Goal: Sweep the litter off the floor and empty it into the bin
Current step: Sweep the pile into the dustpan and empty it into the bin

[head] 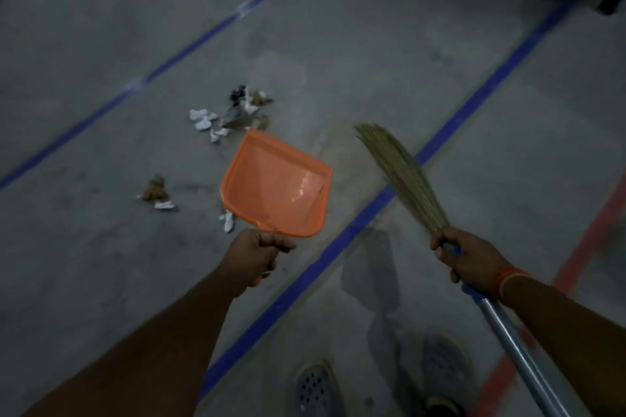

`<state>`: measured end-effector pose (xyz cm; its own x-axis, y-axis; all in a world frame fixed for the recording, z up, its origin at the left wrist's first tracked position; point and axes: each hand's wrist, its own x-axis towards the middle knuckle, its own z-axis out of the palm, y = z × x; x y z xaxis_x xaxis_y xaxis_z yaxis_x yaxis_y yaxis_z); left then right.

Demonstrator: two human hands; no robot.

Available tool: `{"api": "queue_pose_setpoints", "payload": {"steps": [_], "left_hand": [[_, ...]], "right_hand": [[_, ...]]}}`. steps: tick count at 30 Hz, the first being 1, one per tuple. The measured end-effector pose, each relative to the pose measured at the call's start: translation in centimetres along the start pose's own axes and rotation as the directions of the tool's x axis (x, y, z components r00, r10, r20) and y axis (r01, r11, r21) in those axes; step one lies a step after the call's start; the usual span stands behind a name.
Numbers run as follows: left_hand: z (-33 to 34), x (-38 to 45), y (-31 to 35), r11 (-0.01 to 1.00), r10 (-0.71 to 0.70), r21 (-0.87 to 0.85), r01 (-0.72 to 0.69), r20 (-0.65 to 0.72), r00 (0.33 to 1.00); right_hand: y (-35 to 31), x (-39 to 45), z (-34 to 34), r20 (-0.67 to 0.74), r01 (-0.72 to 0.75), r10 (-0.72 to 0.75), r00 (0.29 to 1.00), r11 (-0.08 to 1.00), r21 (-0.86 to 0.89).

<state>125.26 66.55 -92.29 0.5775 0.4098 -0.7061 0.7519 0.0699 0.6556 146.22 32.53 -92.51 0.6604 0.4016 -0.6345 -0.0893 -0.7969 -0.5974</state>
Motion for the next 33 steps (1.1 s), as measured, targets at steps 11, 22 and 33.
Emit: {"api": "queue_pose_setpoints", "payload": {"steps": [11,22,33], "left_hand": [[-7.0,1.0,-13.2,0.946,-0.096,-0.324,0.008,-0.258,0.961],[-8.9,-1.3,-19.3,0.861,-0.269,-0.509,0.017,-0.426,0.864],[-11.5,-5.2,-18.4,0.782,-0.346,-0.621,-0.044,-0.493,0.798]], "right_hand": [[-5.3,8.2,19.8,0.326,0.002,0.056,0.944,0.985,-0.174],[-13.6,14.3,30.3,0.503,0.343,-0.167,0.848,0.896,-0.281],[-17.0,13.7,25.4,0.566,0.539,-0.282,0.774,0.763,-0.357]]}}
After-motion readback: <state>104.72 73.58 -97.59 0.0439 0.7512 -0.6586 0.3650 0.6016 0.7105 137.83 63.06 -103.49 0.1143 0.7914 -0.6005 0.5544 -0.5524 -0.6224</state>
